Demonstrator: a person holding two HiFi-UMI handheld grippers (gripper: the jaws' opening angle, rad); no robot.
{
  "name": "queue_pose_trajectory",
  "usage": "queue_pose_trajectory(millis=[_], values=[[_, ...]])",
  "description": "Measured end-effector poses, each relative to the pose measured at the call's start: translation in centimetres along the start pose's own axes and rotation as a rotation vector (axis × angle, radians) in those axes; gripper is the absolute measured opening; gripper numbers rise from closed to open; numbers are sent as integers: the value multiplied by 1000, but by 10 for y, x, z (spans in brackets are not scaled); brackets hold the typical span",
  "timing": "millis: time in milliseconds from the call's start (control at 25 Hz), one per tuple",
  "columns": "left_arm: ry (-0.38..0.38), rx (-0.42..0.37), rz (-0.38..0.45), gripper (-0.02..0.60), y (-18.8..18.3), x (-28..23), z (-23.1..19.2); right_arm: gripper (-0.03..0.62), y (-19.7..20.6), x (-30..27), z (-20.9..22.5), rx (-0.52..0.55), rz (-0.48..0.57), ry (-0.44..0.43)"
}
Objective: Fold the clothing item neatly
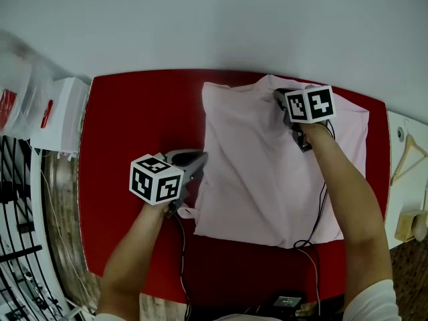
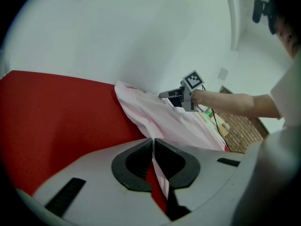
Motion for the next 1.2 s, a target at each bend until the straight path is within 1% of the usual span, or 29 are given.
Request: queue_pose_trajectory(millis=[440,600,720,840,960,1040,1120,1200], values=[[4,25,5,11,3,0,-5,26,7,5,23,-51,42,168],[-2,42,6,9,6,0,-8,26,11,6,34,-39,14,221],[-8,47,2,9,7,0,-9,25,6,1,41,-5,7,247],[-11,52,-3,9,9,0,-11,26,-1,-8,46,38,2,258],[-8,37,-11,11,7,0,-11,29,-3,-8,46,42,-10,253],[-8,4,-16,12,2,2,-9,39,-3,0,46,53,13,214],[-8,-34,-8,14,-6,5,-7,91,-1,13,46,95,26,167],[-11,-72,2,30,-17,7,-5,97,4,27,50,150,17,141]])
Point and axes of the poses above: the fingertips, and each gripper's own axes: x backward along the fingers, z to its right, y out of its underside, the point moved 9 cm from there along x, backward along the fingers, and after that the axes turned 7 degrees about -z, right-handed, at the moved point
